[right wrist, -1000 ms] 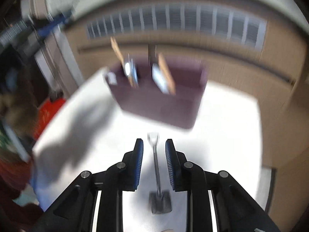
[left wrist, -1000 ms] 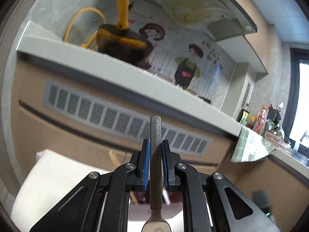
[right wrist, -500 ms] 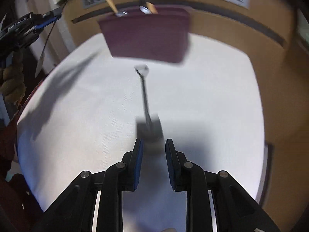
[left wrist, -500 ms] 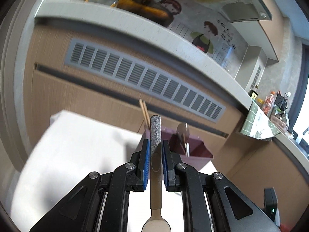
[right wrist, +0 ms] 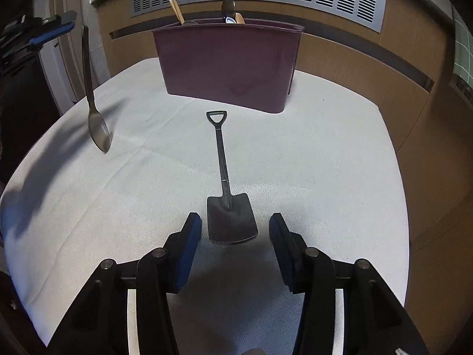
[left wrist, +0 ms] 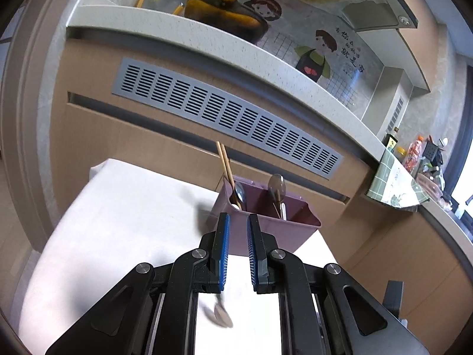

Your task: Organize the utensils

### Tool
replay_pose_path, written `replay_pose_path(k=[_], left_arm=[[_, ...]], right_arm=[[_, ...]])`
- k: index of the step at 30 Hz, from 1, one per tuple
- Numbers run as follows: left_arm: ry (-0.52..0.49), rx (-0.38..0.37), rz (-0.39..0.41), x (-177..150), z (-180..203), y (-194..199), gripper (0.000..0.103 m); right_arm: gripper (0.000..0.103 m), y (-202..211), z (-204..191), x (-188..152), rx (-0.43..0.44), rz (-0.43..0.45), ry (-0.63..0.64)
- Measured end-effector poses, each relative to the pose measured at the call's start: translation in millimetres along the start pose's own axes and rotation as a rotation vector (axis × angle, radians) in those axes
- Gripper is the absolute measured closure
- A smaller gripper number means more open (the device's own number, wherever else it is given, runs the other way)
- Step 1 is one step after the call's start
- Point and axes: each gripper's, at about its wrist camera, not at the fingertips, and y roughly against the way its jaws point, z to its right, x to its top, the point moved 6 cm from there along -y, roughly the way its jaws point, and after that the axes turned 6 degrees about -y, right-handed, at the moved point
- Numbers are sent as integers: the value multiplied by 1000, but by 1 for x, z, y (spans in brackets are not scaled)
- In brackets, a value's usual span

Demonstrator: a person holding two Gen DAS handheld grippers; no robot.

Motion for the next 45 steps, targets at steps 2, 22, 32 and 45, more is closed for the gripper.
replay_pose_path(k=[2,22,32,45], left_arm=[[-3,3,4,0,0,4,91],[-49,-79,-392,-37,-62,-122,87],[-41,-156,-572,-78,-93,-119,87],[-453,-265,-651,-126,-37,-35,63]], right_arm=[[74,3,-2,2,-39,9,14],[101,90,-19,112,-105,318,-56],[77,49,0,77,25,84,-76],[75,-34,91,56,16,-75,-374]])
